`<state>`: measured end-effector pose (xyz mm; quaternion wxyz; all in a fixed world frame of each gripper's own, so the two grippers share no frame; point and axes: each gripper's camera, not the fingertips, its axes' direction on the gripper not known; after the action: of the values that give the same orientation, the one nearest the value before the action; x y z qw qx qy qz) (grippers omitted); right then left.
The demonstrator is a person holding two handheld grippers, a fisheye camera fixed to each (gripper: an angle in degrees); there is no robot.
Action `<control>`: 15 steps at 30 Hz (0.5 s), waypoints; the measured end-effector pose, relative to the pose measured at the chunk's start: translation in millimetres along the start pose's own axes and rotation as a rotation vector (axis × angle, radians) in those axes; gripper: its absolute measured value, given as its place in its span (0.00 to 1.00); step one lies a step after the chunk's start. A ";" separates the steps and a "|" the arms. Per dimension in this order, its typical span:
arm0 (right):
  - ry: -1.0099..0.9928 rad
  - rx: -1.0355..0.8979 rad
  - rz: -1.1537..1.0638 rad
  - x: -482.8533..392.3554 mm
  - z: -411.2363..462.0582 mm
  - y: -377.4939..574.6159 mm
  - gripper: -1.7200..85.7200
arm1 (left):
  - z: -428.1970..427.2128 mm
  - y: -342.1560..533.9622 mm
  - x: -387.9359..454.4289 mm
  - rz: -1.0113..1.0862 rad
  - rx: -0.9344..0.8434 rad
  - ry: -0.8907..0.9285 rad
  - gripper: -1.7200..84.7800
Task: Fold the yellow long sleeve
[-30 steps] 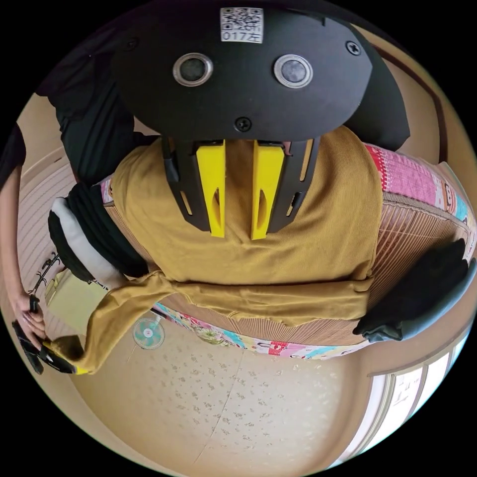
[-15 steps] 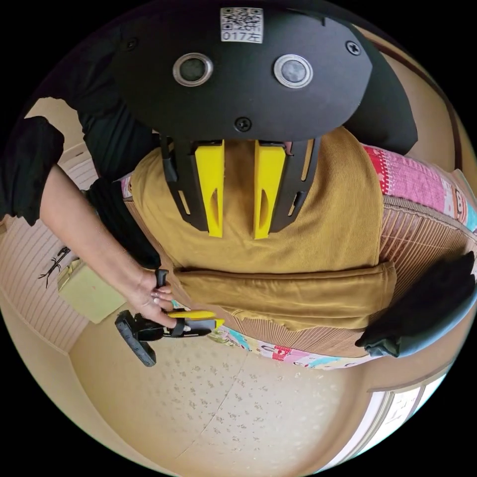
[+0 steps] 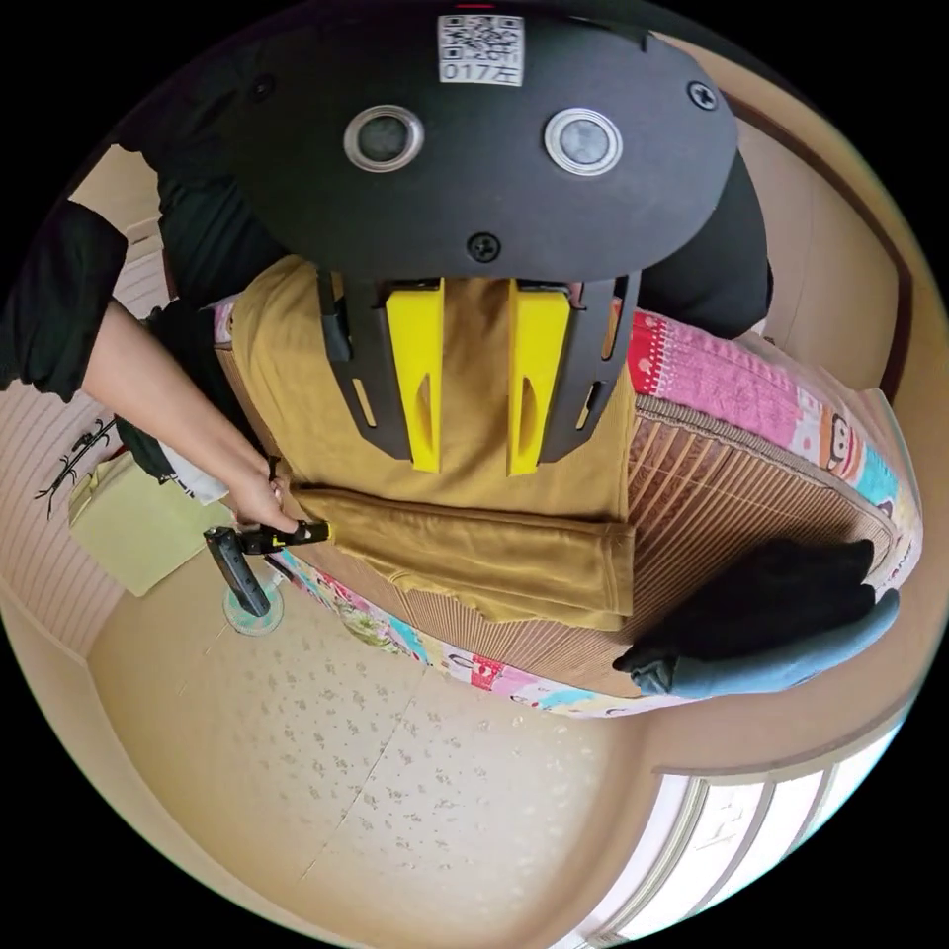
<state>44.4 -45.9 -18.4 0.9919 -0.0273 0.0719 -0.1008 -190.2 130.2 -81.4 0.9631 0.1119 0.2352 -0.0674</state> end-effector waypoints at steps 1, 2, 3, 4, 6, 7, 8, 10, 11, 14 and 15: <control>-0.016 0.045 -0.002 0.7 -14.0 9.0 0.04 | -4.2 -1.5 -3.6 -0.011 0.005 -0.008 0.14; -0.091 0.117 -0.017 2.7 -40.1 31.3 0.04 | -7.1 -5.8 -8.1 -0.006 -0.013 -0.009 0.14; -0.187 0.144 -0.045 4.3 -59.6 56.6 0.05 | -1.8 -10.5 -8.6 0.025 -0.068 0.006 0.13; -0.233 0.145 -0.056 5.0 -66.9 70.6 0.05 | 4.8 -12.7 -7.6 0.045 -0.114 0.022 0.13; -0.371 0.113 -0.101 4.3 -75.4 123.3 0.05 | 46.1 -16.9 -2.1 0.066 -0.350 -0.006 0.09; -0.395 0.090 -0.109 2.9 -72.3 134.1 0.05 | 46.6 -18.7 1.1 0.082 -0.328 -0.018 0.09; -0.418 0.019 -0.118 -2.0 -59.5 150.5 0.05 | 50.2 -25.7 7.7 0.106 -0.322 -0.060 0.08; -0.394 -0.017 -0.121 -9.1 -38.2 166.6 0.05 | 66.5 -43.8 18.6 0.147 -0.377 -0.107 0.07; -0.393 0.051 -0.093 -6.7 -38.2 170.8 0.05 | 79.2 -58.0 25.2 0.171 -0.404 -0.131 0.07; -0.390 -0.040 -0.032 -6.3 -25.4 132.7 0.04 | 120.2 -97.1 37.3 0.226 -0.447 -0.160 0.07; -0.361 -0.060 -0.042 -9.6 -18.6 112.2 0.04 | 137.5 -113.9 40.3 0.240 -0.458 -0.173 0.07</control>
<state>54.3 65.1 -43.2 0.9851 -0.0762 -0.1050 -0.1126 -115.3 -16.9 -2.3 0.9810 -0.0878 0.1460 0.0928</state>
